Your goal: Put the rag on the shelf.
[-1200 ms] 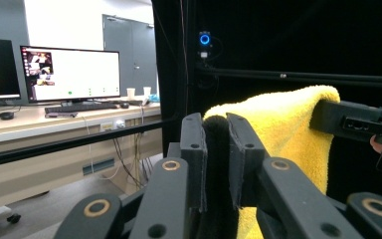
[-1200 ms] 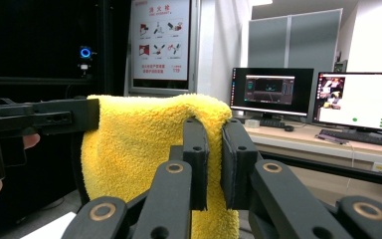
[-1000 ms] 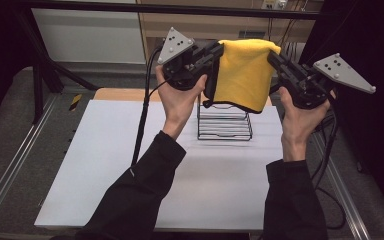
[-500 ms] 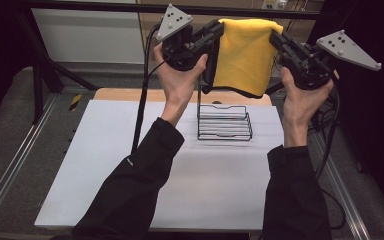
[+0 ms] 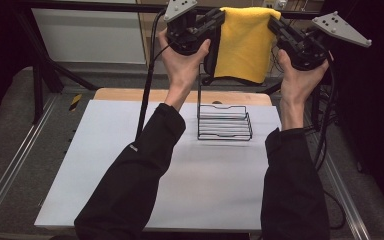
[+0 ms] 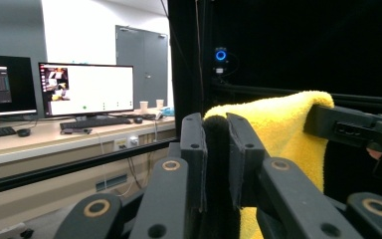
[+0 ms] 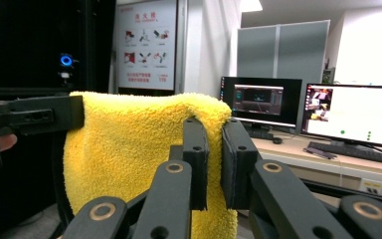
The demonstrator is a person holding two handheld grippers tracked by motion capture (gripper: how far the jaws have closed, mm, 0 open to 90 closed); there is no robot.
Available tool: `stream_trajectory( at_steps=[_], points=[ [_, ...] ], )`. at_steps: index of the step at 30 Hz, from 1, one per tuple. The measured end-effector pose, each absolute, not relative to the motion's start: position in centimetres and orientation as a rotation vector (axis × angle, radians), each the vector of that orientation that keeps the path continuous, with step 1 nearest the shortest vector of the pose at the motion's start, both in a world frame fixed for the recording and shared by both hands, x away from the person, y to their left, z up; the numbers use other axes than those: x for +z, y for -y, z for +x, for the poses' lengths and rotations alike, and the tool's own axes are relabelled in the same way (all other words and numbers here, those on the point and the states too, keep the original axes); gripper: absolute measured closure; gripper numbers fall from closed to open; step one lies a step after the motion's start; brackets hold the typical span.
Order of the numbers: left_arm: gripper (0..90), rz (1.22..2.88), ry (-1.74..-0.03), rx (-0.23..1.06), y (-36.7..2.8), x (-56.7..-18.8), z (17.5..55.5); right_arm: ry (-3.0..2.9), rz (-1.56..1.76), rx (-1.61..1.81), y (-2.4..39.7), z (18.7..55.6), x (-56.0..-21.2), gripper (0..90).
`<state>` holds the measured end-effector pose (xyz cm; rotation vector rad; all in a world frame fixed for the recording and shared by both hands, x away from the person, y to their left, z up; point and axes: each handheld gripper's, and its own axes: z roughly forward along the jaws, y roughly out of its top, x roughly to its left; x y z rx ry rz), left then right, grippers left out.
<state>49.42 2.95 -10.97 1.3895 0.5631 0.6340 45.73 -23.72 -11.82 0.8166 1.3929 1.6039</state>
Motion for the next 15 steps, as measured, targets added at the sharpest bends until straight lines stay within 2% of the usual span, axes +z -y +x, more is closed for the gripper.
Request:
stream_trajectory(
  at_steps=[5,15],
  points=[
    [78.9,1.411,-0.552,0.672,-2.7,-10.8,50.6,-1.401,0.829,1.6,23.9,47.1,-12.3,83.3],
    [79.0,1.426,-0.565,0.636,-2.4,-11.6,52.9,-1.415,0.85,1.588,24.3,49.0,-13.0,83.3]
  ],
)
